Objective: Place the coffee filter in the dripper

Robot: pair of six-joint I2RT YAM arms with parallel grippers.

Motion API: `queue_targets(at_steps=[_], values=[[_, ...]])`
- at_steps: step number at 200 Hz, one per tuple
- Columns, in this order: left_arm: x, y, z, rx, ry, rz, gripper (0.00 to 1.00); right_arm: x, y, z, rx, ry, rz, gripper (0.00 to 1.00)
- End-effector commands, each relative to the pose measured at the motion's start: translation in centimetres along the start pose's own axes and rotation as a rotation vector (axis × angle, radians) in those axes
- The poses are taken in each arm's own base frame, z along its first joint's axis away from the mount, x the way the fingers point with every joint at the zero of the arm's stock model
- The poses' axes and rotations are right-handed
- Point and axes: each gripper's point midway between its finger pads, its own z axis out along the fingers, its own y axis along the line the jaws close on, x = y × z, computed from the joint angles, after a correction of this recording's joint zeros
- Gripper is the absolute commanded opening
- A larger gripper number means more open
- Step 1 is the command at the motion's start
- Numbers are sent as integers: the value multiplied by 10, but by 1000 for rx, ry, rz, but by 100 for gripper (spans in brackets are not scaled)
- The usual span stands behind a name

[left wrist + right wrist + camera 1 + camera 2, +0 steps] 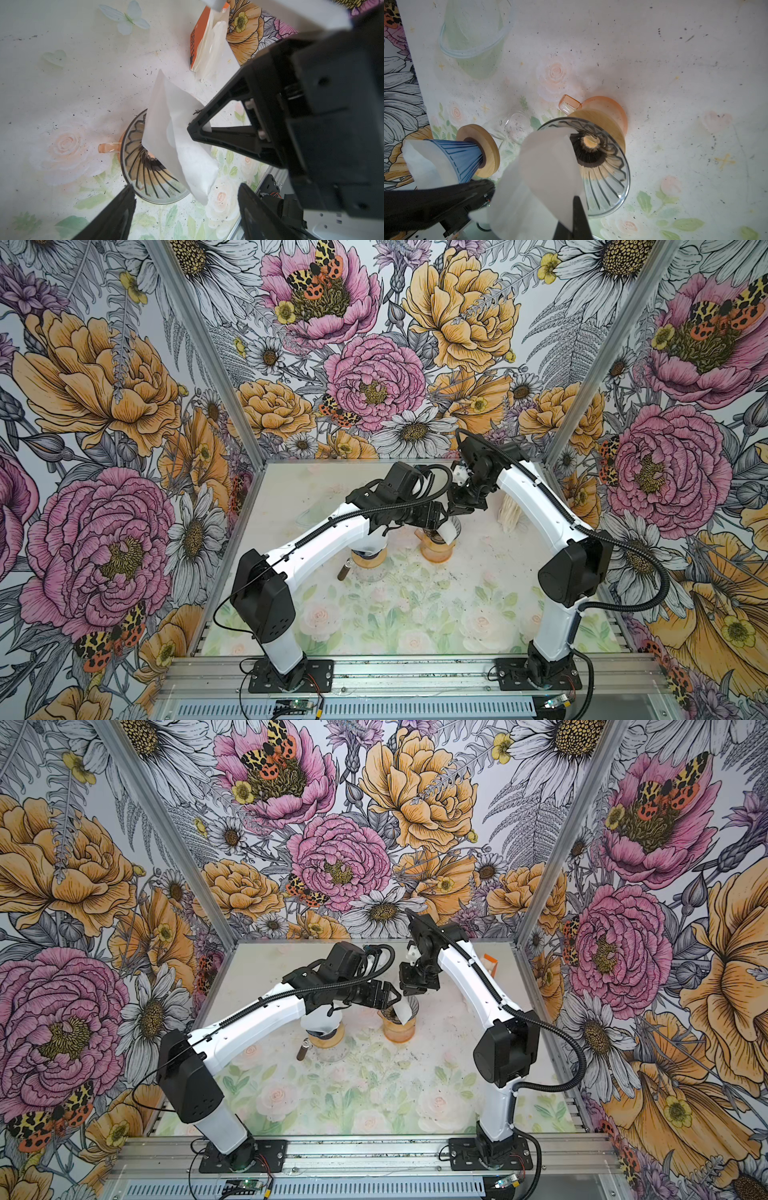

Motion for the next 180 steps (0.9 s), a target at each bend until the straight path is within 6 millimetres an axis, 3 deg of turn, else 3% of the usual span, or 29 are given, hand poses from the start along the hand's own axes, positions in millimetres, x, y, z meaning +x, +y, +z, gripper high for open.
queue_targets(at_steps=[1, 73, 180], values=[[-6, 8, 0, -37, -4, -30, 74, -2, 6, -9, -8, -40, -11, 0], [-10, 28, 6, -96, -5, -79, 64, 2, 8, -17, -14, -58, -18, 0], [-5, 41, 15, -130, 25, -100, 55, 11, -11, -16, 70, -59, 4, 3]])
